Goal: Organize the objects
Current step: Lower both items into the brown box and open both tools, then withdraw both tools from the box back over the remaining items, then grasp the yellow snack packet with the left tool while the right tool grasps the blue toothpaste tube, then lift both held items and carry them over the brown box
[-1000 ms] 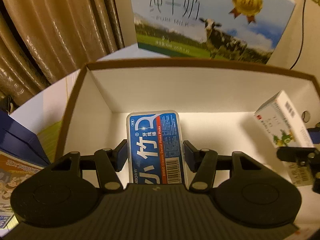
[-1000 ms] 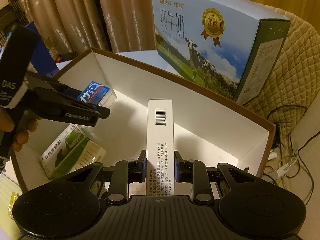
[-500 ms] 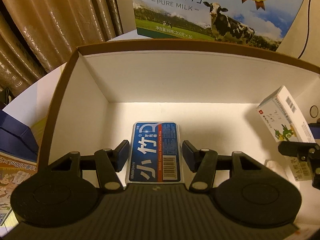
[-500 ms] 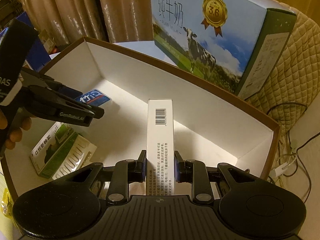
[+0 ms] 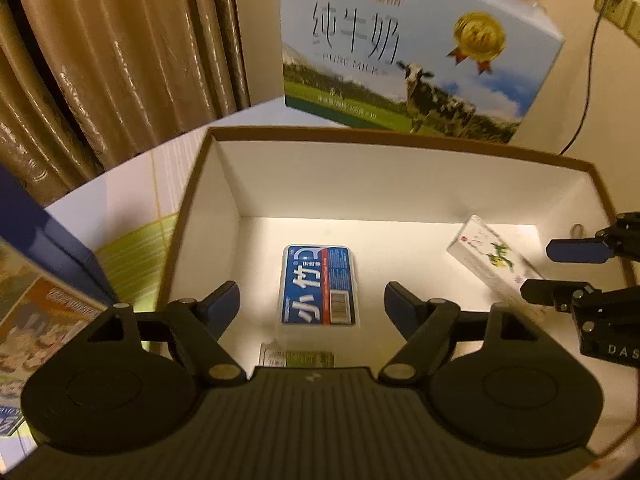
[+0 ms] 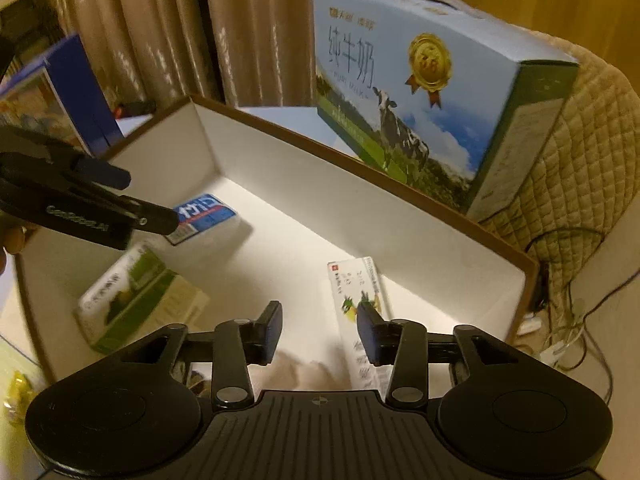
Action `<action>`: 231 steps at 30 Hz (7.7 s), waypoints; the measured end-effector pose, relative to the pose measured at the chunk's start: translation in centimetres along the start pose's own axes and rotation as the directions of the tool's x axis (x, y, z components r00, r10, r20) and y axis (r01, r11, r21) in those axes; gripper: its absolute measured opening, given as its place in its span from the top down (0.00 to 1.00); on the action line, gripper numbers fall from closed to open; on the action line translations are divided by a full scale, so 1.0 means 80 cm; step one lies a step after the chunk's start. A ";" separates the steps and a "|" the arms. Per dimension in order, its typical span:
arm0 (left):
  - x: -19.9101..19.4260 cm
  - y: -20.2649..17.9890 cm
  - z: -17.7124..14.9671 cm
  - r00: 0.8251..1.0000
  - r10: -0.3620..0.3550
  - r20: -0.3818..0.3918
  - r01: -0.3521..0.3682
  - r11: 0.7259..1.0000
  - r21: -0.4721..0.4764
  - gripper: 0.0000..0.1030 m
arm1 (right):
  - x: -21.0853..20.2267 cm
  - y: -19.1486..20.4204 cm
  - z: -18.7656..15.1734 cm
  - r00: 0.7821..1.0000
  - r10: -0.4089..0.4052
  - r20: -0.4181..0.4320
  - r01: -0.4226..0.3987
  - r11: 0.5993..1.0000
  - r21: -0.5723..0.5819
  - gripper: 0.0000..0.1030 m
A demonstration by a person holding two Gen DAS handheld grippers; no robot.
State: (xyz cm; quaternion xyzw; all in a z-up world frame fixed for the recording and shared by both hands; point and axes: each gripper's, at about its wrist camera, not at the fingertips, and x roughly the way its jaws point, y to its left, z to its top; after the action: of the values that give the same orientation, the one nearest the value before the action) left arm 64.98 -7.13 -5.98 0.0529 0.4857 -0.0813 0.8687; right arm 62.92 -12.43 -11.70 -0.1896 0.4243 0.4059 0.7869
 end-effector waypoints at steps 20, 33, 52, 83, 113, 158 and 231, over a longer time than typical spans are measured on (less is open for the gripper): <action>-0.172 -0.011 -0.108 0.995 -0.007 0.095 0.011 0.999 -0.046 0.15 | -0.149 0.049 -0.082 0.988 0.054 0.145 -0.082 0.977 0.197 0.41; -0.235 -0.013 -0.196 0.993 -0.004 0.114 0.016 0.995 -0.100 0.15 | -0.208 0.112 -0.138 0.987 0.023 0.159 -0.058 0.975 0.216 0.41; -0.281 0.014 -0.311 0.998 0.013 0.055 -0.004 0.988 -0.157 0.15 | -0.225 0.205 -0.206 0.993 0.077 0.095 -0.098 0.964 0.246 0.41; -0.259 0.050 -0.385 0.999 0.016 -0.042 -0.023 0.985 -0.170 0.15 | -0.168 0.270 -0.250 0.991 0.121 -0.058 -0.103 0.961 0.256 0.41; -0.106 0.019 -0.382 0.999 -0.034 -0.009 0.034 0.890 0.456 0.10 | -0.147 0.216 -0.275 0.990 0.071 -0.124 -0.018 0.921 0.389 0.41; -0.161 0.158 -0.413 0.999 0.050 -0.017 -0.052 0.977 -0.207 0.53 | -0.006 0.237 -0.187 0.990 0.125 -0.060 -0.086 0.896 0.436 0.58; -0.183 -0.033 -0.144 0.982 -0.112 0.150 0.121 0.991 -0.050 0.53 | -0.190 0.098 -0.088 0.973 0.052 0.226 -0.089 0.983 0.158 0.91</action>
State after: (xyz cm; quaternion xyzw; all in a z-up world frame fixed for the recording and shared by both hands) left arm 47.31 -6.41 0.43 -0.0075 0.4250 -0.1213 0.8970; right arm 48.31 -19.56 -2.86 -0.0616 0.3732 0.4154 0.8273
